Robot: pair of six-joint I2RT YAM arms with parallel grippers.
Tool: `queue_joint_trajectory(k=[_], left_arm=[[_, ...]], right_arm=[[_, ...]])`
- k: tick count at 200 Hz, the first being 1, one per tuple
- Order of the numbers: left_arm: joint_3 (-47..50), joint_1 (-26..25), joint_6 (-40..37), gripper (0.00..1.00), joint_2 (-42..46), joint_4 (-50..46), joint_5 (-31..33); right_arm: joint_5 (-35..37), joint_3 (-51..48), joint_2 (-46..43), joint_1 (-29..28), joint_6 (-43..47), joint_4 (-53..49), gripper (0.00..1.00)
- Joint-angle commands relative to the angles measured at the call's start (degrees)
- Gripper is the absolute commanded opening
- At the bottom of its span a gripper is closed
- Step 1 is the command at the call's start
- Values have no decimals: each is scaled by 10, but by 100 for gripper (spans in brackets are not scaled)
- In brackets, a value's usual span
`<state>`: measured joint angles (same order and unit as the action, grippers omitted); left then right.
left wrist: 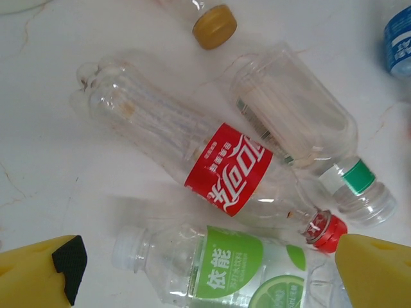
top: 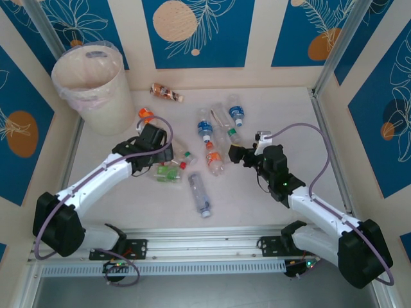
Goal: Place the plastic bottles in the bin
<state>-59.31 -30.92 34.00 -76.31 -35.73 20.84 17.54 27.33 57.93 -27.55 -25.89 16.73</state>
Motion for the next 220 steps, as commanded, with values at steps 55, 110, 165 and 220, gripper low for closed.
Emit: queue_joint_trajectory(k=[55, 110, 165, 220], left_arm=[[3, 21, 21, 100, -108, 2, 11], [17, 41, 163, 100, -77, -50, -84], [70, 41, 405, 100, -41, -14, -157], [69, 42, 493, 100, -114, 32, -205]], right_arm=[[-9, 32, 22, -6, -3, -3, 99], [-3, 26, 5, -7, -1, -16, 100], [-14, 29, 18, -7, -1, -13, 100], [-3, 20, -5, -7, 2, -29, 99]])
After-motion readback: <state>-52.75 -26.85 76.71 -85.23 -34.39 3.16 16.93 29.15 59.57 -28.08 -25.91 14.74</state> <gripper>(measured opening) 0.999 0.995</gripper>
